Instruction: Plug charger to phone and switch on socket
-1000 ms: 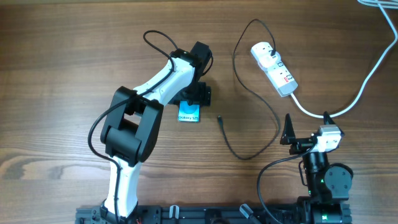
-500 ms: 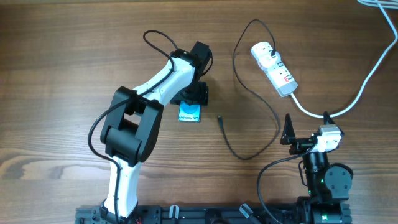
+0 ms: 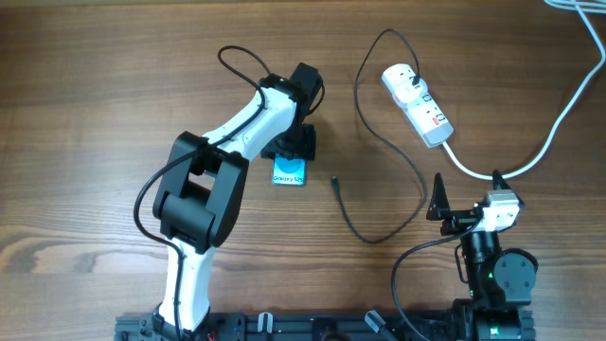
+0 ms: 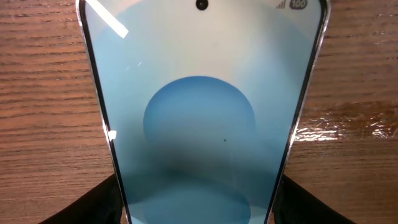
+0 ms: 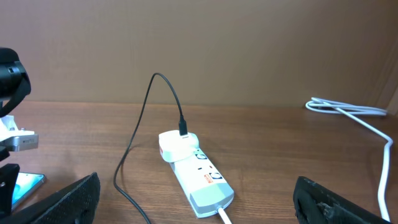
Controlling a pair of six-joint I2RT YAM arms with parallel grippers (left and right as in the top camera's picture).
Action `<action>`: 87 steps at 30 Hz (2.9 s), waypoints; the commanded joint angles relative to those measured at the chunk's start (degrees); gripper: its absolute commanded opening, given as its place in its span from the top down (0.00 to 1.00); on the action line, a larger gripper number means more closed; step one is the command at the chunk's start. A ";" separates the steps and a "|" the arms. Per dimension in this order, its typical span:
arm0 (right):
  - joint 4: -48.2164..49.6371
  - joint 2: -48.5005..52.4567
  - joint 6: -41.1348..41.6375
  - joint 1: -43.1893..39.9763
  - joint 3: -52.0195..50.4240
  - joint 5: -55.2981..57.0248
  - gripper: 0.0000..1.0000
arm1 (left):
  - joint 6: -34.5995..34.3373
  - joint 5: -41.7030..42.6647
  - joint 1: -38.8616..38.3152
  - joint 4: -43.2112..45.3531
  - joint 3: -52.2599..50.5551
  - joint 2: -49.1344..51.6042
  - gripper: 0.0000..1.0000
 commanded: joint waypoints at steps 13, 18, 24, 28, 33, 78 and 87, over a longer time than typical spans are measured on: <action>0.11 -0.26 0.72 -0.26 -0.07 0.72 0.00 | -6.60 3.32 0.07 -2.80 1.33 -7.23 0.34; 0.11 -0.26 0.70 -0.26 -0.07 0.72 0.00 | -8.39 5.07 0.59 -4.13 1.33 -9.79 0.34; 0.11 -0.26 0.70 -0.26 -0.07 0.72 0.00 | -9.22 21.18 3.80 -4.50 1.33 -11.98 0.34; 0.13 -0.26 0.70 -0.26 -0.07 0.72 0.01 | -9.20 31.04 6.67 -5.07 1.33 -12.07 0.35; 0.11 -0.26 0.72 -0.26 -0.07 0.72 0.00 | -9.20 44.89 9.64 -5.05 1.33 -12.07 0.35; -42.91 17.88 25.59 -0.26 44.44 -14.51 0.00 | -23.98 89.59 22.40 -2.51 1.33 -12.07 0.34; -41.57 35.52 22.25 1.11 55.93 -37.79 0.04 | -23.91 89.44 22.40 -2.25 1.33 -12.07 0.34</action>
